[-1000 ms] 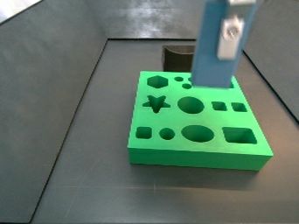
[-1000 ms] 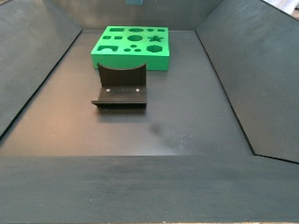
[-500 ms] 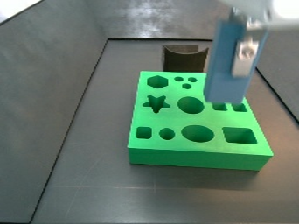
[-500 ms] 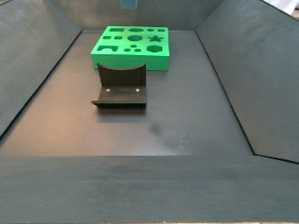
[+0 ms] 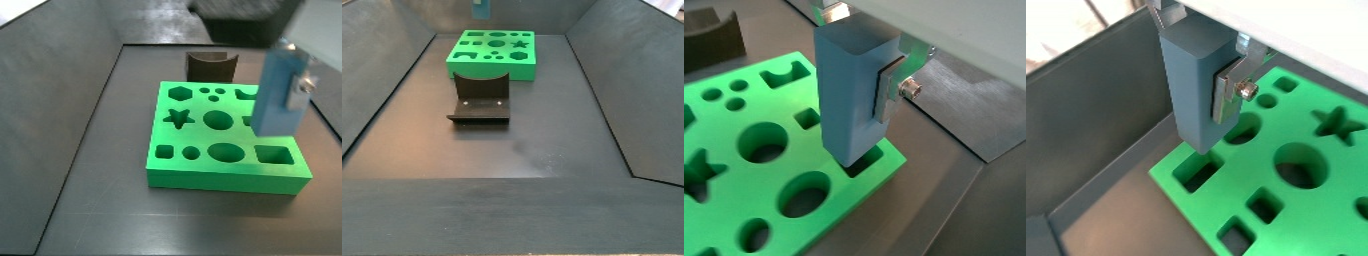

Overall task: Pick up the rectangle object. Move up. Move to above the board. Insert the rectangle object.
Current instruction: Insert the rectangle object.

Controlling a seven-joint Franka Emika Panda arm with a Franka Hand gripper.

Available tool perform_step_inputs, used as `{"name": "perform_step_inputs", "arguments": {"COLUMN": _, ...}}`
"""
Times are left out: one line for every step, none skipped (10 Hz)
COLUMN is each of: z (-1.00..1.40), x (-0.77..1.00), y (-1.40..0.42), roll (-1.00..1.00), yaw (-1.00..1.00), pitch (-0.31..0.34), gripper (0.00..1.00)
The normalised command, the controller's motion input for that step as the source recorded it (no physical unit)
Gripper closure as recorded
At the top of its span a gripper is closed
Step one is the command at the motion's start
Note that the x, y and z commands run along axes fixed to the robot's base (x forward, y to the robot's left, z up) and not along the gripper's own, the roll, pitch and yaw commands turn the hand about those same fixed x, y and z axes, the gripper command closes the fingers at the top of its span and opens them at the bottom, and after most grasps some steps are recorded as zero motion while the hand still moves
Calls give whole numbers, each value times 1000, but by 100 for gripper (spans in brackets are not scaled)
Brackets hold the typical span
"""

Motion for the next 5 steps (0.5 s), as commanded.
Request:
{"name": "perform_step_inputs", "arguments": {"z": -274, "x": 503, "y": -226, "roll": 37, "yaw": 194, "pitch": -46, "gripper": 100}}
{"name": "perform_step_inputs", "arguments": {"z": -260, "x": 474, "y": -211, "roll": 29, "yaw": 146, "pitch": -50, "gripper": 100}}
{"name": "perform_step_inputs", "arguments": {"z": -277, "x": 477, "y": -157, "roll": 39, "yaw": 146, "pitch": -44, "gripper": 100}}
{"name": "perform_step_inputs", "arguments": {"z": -211, "x": 351, "y": -6, "roll": 74, "yaw": 126, "pitch": -4, "gripper": 100}}
{"name": "perform_step_inputs", "arguments": {"z": -200, "x": 263, "y": 0, "roll": 86, "yaw": 77, "pitch": 0, "gripper": 100}}
